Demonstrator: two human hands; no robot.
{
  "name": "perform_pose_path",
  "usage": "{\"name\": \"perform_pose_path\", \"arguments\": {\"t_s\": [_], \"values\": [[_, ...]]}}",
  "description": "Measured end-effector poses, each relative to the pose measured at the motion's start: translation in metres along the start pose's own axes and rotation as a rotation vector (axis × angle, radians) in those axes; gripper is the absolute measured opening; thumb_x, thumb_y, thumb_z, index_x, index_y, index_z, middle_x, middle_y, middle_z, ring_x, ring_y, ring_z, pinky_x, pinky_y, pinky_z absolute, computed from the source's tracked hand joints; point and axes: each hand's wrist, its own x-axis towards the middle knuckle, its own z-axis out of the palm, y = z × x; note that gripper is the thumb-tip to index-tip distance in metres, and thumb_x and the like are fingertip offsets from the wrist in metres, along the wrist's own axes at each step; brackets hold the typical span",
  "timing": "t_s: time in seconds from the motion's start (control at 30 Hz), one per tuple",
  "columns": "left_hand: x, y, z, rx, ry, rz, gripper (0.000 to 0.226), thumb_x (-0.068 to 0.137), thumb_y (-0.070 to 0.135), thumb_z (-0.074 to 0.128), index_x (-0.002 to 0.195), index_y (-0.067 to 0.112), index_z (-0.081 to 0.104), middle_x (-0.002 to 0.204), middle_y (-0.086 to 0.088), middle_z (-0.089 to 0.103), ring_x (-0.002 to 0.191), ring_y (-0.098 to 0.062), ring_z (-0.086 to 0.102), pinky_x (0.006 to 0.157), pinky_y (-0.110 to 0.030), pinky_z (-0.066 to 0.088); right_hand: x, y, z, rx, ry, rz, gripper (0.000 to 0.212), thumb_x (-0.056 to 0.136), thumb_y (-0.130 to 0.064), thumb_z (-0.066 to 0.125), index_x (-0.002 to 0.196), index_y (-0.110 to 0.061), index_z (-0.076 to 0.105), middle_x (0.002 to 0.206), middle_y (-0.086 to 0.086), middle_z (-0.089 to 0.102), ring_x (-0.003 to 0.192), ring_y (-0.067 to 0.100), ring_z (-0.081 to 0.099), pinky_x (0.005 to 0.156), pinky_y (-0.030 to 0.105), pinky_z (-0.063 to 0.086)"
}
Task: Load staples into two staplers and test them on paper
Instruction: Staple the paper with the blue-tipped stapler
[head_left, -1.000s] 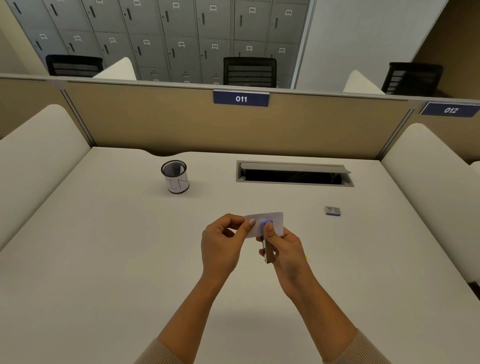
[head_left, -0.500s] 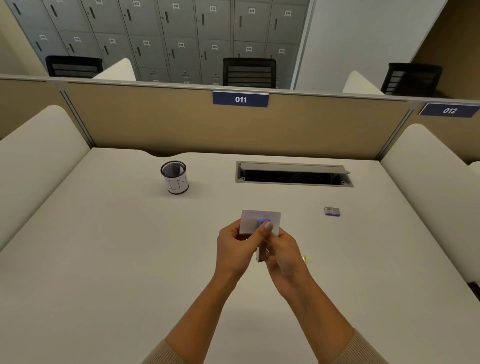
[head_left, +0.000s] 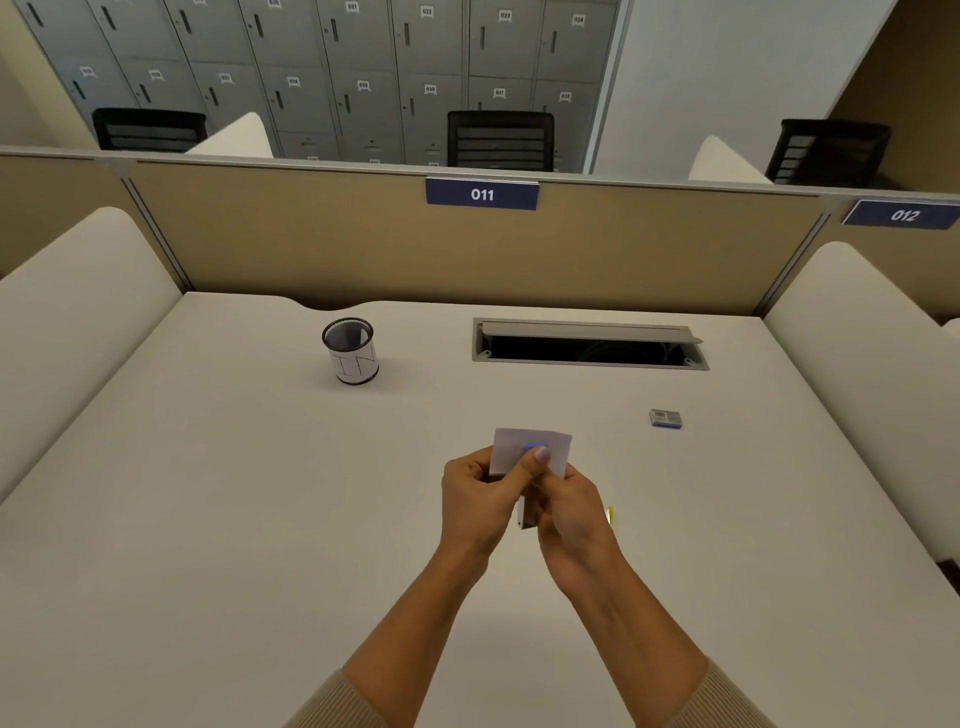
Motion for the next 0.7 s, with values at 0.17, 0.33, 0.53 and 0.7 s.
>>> {"name": "perform_pose_path", "arguments": {"t_s": [0.17, 0.33, 0.53, 0.7], "values": [[0.013, 0.006, -0.011, 0.117, -0.181, -0.041, 0.04, 0.071, 0.059, 0.071, 0.078, 0.019, 0.074, 0.07, -0.003, 0.072, 0.066, -0.014, 0.069, 0.064, -0.025, 0.058, -0.001, -0.001, -0.002, 0.044, -0.033, 0.01, 0.046, 0.084, -0.047, 0.06, 0.11, -0.01, 0.069, 0.1, 0.01, 0.072, 0.089, 0.02, 0.063, 0.073, 0.029, 0.047], [0.016, 0.008, -0.015, 0.074, -0.131, -0.112, 0.025, 0.094, 0.049, 0.041, 0.098, 0.035, 0.062, 0.086, 0.015, 0.07, 0.074, -0.005, 0.071, 0.06, -0.013, 0.053, 0.002, -0.005, -0.003, 0.104, -0.041, 0.024, 0.056, 0.078, -0.053, 0.053, 0.118, -0.016, 0.063, 0.099, 0.008, 0.067, 0.087, 0.021, 0.061, 0.077, 0.031, 0.054], [0.015, 0.002, -0.016, 0.008, -0.07, -0.109, 0.025, 0.1, 0.042, 0.039, 0.106, 0.031, 0.06, 0.095, 0.007, 0.068, 0.081, -0.009, 0.07, 0.059, -0.016, 0.055, 0.006, -0.006, -0.006, 0.106, -0.032, 0.053, 0.056, 0.083, -0.052, 0.051, 0.123, -0.013, 0.059, 0.107, 0.012, 0.065, 0.093, 0.023, 0.062, 0.078, 0.034, 0.055], [0.018, -0.002, -0.022, 0.023, 0.031, -0.09, 0.022, 0.1, 0.043, 0.04, 0.094, 0.037, 0.06, 0.091, 0.012, 0.067, 0.082, -0.009, 0.067, 0.059, -0.016, 0.053, 0.013, 0.002, -0.013, 0.136, -0.02, 0.116, 0.044, 0.099, -0.05, 0.04, 0.118, -0.018, 0.062, 0.099, 0.006, 0.068, 0.081, 0.015, 0.067, 0.069, 0.031, 0.055]]}}
